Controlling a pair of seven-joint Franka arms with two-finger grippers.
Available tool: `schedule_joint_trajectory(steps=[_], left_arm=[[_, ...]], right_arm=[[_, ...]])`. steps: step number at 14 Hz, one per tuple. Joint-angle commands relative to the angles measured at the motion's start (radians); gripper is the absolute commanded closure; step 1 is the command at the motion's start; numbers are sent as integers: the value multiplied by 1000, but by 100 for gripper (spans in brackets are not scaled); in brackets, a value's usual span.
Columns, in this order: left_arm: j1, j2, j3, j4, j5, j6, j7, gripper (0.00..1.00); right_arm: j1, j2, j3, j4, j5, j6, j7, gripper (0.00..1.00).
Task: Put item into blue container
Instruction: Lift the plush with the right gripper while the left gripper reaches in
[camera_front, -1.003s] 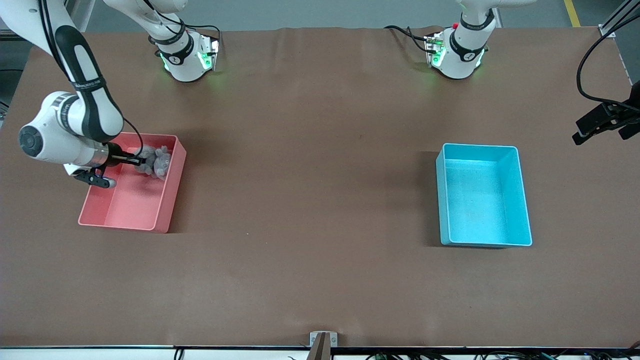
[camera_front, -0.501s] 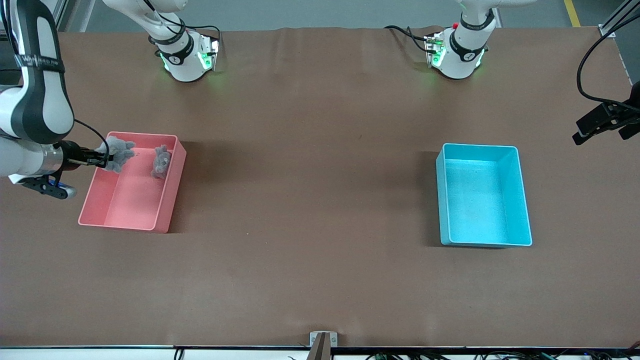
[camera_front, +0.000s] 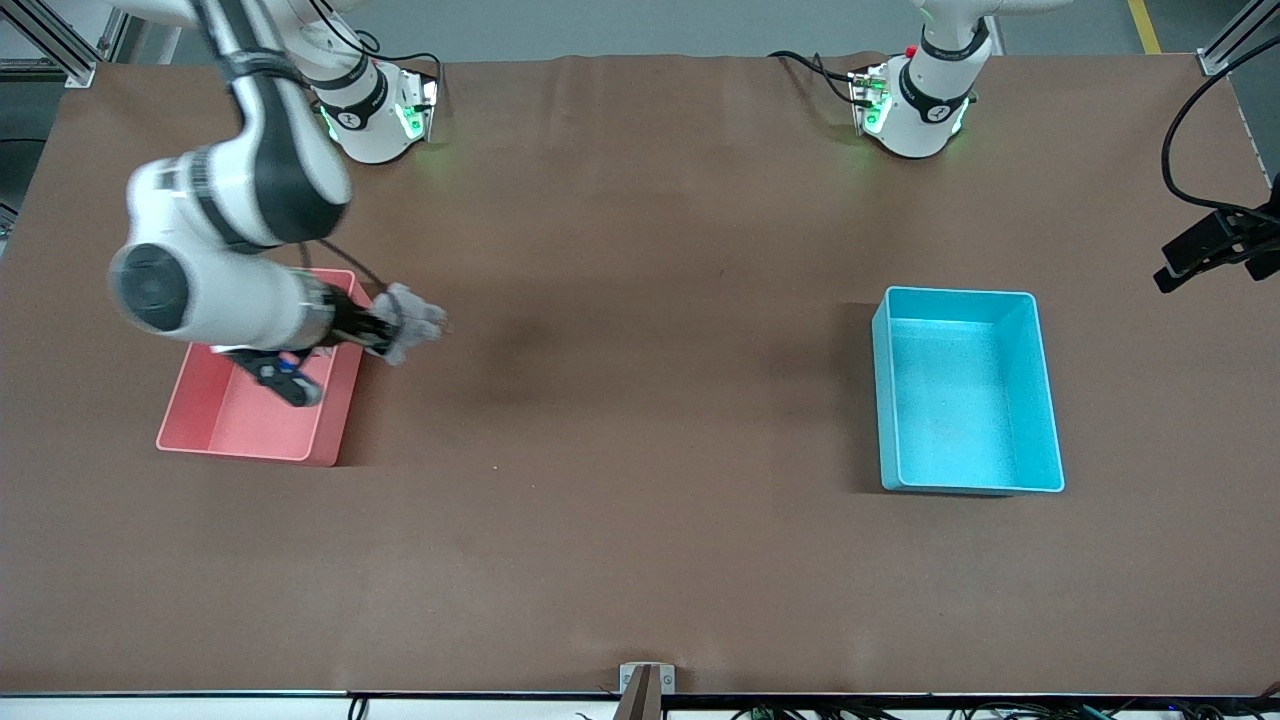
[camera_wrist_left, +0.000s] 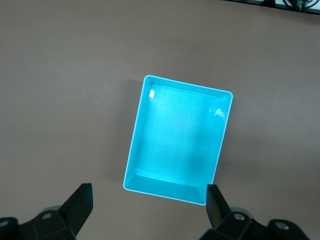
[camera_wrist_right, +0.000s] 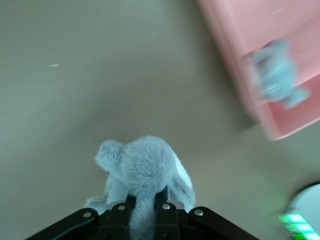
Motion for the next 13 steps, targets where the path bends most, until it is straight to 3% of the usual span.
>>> schedule_joint_trajectory(steps=[1, 6, 10, 11, 12, 13], left_arm=[[26, 31, 2, 14, -37, -10, 1, 0], [26, 36, 0, -1, -98, -14, -4, 0], [-61, 117, -54, -6, -106, -48, -160, 0], [-98, 149, -72, -3, -103, -42, -230, 0], [-136, 180, -77, -1, -98, -30, -292, 0], [-182, 215, -77, -1, -97, -1, -345, 0]], right_arm=[[158, 112, -16, 17, 54, 193, 227, 100], [370, 396, -19, 250, 44, 363, 596, 100], [416, 487, -21, 267, 42, 522, 647, 96], [418, 488, -19, 267, 42, 527, 647, 71], [413, 488, -19, 267, 42, 525, 647, 28], [412, 488, -21, 267, 39, 524, 642, 0]])
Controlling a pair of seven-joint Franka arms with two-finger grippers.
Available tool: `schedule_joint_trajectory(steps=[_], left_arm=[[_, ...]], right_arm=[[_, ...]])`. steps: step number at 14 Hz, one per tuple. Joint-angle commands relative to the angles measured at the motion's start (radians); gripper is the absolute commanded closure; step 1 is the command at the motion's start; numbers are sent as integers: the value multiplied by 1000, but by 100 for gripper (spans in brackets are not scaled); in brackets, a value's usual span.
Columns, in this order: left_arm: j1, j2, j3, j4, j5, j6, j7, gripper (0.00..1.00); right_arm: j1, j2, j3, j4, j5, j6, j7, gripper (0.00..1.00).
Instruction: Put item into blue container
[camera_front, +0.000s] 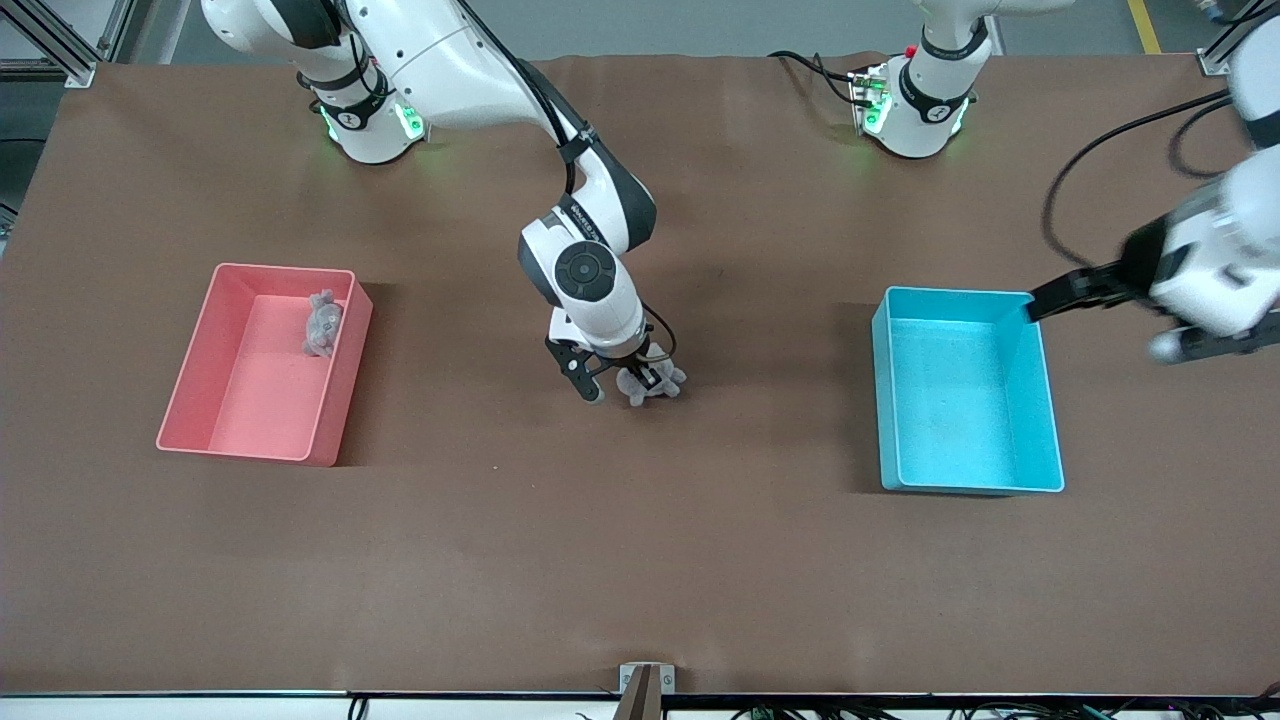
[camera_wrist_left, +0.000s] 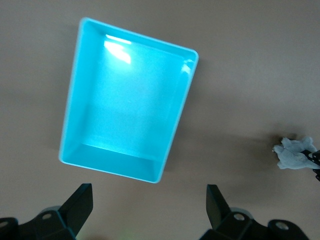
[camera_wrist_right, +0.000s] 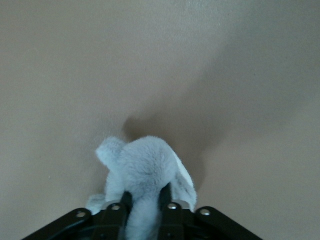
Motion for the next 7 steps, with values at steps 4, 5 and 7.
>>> schedule_joint_trajectory(steps=[4, 5, 7], left_arm=[[-165, 162, 1, 21, 3, 133, -212, 0], [-194, 185, 1, 19, 1, 168, -251, 0], [-235, 233, 1, 19, 3, 252, -345, 0]], right_arm=[[-48, -24, -12, 46, -18, -76, -51, 0], [-77, -36, -12, 77, -15, -154, -120, 0], [-160, -88, -11, 114, -11, -331, -287, 0]])
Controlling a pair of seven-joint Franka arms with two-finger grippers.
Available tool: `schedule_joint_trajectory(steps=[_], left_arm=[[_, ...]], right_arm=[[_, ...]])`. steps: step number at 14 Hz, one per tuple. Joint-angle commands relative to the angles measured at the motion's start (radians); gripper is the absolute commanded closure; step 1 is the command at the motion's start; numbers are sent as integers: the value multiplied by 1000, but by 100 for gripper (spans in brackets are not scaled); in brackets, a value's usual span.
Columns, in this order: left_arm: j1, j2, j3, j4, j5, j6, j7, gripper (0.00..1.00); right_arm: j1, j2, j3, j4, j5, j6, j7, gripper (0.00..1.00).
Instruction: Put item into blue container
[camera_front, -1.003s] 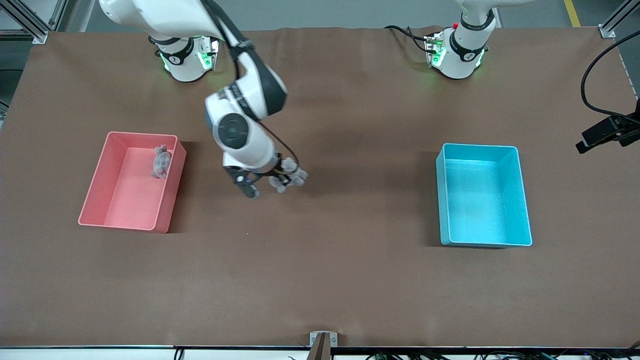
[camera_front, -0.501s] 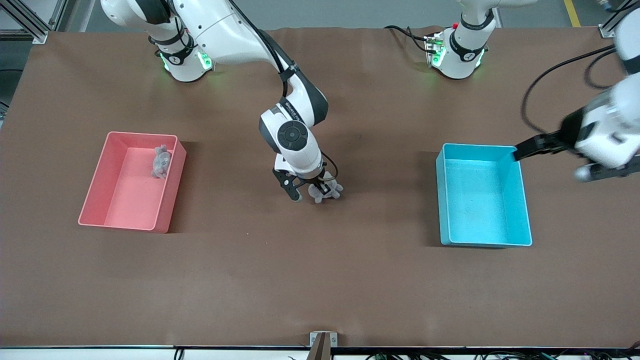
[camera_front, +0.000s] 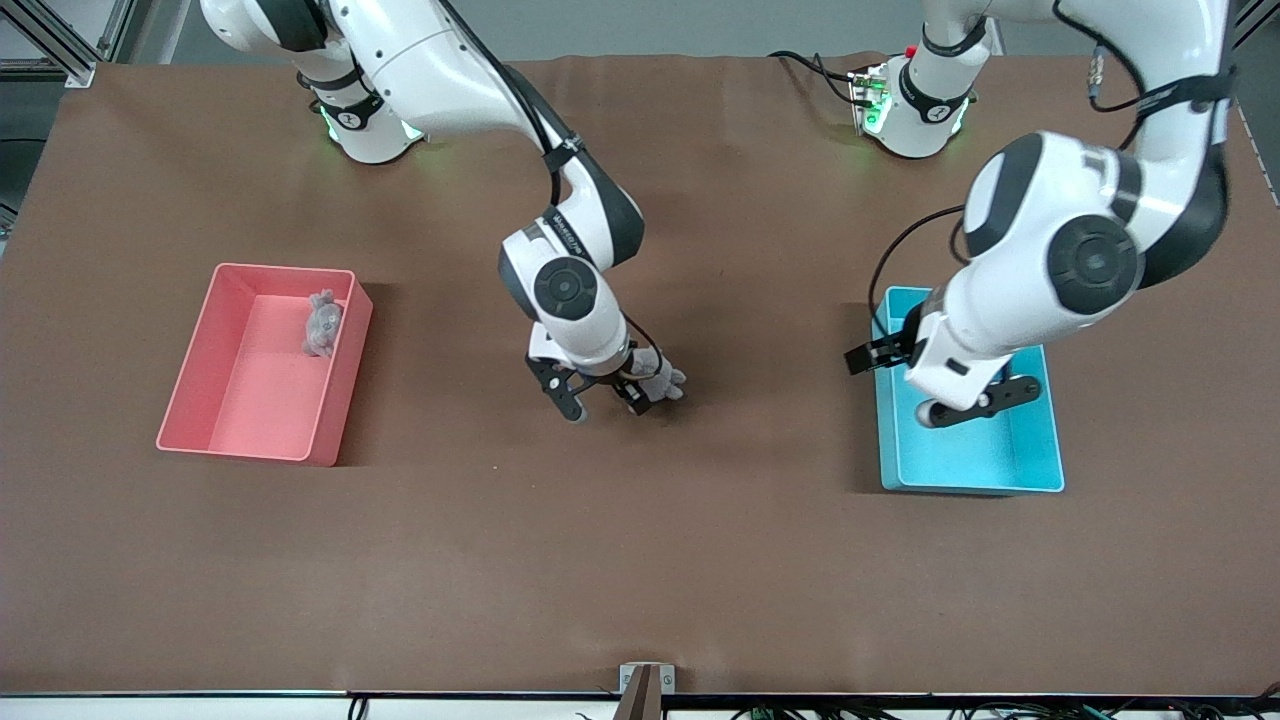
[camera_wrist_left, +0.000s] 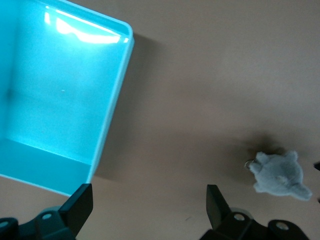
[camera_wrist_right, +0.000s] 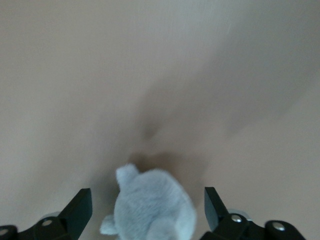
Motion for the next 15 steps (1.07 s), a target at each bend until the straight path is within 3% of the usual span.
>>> schedule_joint_trajectory(steps=[1, 3, 5, 7, 12, 15], left_arm=[[-55, 56, 8, 15, 1, 98, -115, 0], [-92, 84, 8, 16, 1, 155, -184, 0], [-142, 112, 8, 18, -6, 201, -229, 0], [-193, 145, 8, 19, -6, 270, -314, 0], [-311, 262, 8, 21, -8, 489, -483, 0], [-343, 323, 6, 22, -12, 563, -522, 0]], right_arm=[[-117, -112, 17, 8, -5, -206, -230, 0], [-192, -195, 13, -48, -14, -286, -385, 0], [-276, -304, 13, -180, -25, -285, -529, 0], [-394, -394, 13, -278, -39, -285, -545, 0], [-724, -488, 16, -386, -30, -335, -758, 0], [-822, -545, 18, -502, -25, -316, -770, 0]])
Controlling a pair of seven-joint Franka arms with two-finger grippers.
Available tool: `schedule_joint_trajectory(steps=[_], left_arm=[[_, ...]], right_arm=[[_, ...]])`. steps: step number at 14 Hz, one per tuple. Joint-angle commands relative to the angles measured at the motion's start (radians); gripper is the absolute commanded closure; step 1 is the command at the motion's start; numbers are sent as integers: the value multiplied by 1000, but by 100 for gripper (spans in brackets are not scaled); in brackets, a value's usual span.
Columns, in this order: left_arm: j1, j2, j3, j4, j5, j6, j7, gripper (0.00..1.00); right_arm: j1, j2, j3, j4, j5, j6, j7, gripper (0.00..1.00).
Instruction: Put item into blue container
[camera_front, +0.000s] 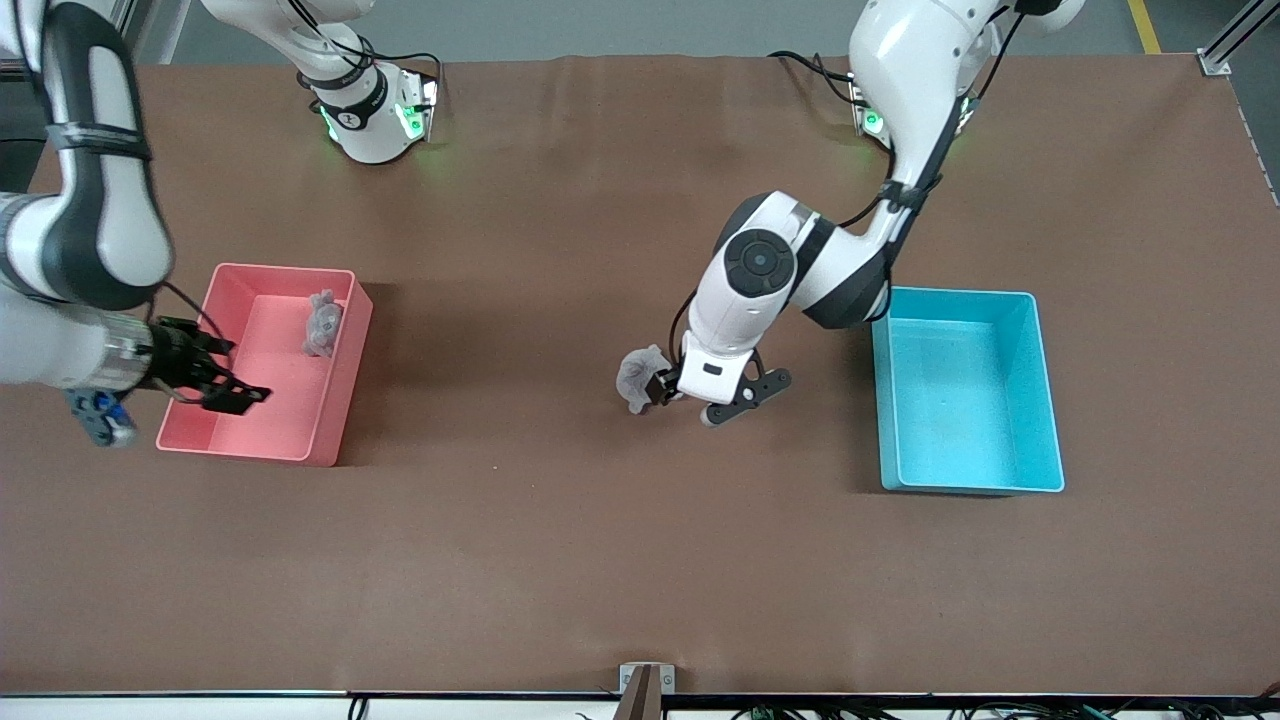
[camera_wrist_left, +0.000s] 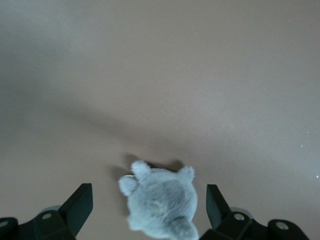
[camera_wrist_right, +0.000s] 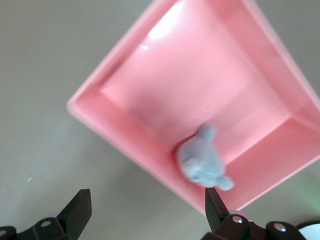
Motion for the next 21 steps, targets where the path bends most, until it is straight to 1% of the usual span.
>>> schedule_joint_trajectory(steps=[1, 3, 4, 7, 9, 10, 12, 14, 15, 17, 19, 21], left_arm=[[-29, 57, 7, 33, -17, 26, -26, 0], [-49, 83, 7, 42, -89, 26, -25, 0], [-52, 94, 7, 42, -130, 26, -27, 0], [-66, 103, 7, 40, -207, 26, -27, 0], [-78, 126, 9, 43, -213, 26, -40, 0], [-80, 136, 9, 51, -212, 26, -43, 0], [-95, 152, 9, 51, -210, 26, -43, 0], [-107, 175, 13, 53, -210, 26, -51, 0], [-107, 183, 15, 54, -207, 27, -72, 11], [-106, 185, 16, 54, -203, 27, -100, 56], [-104, 180, 19, 54, -201, 27, -100, 78], [-103, 169, 22, 56, -195, 27, -100, 91]], right_arm=[[-65, -100, 30, -186, 19, 72, -6, 0], [-68, -142, 30, -321, 33, 172, -26, 0], [-67, -148, 32, -372, 39, 219, -27, 0], [-56, -140, 33, -482, 53, 362, -32, 0], [-37, -127, 33, -512, 61, 420, -32, 0], [-31, -101, 35, -513, 86, 433, -33, 0], [-8, -77, 33, -513, 140, 434, -38, 0], [6, -65, 33, -519, 154, 445, -38, 0], [6, -53, 33, -521, 154, 448, -40, 0], [6, -28, 33, -520, 154, 448, -43, 0], [6, -15, 33, -523, 154, 447, -49, 0], [6, 1, 35, -524, 154, 445, -50, 0]])
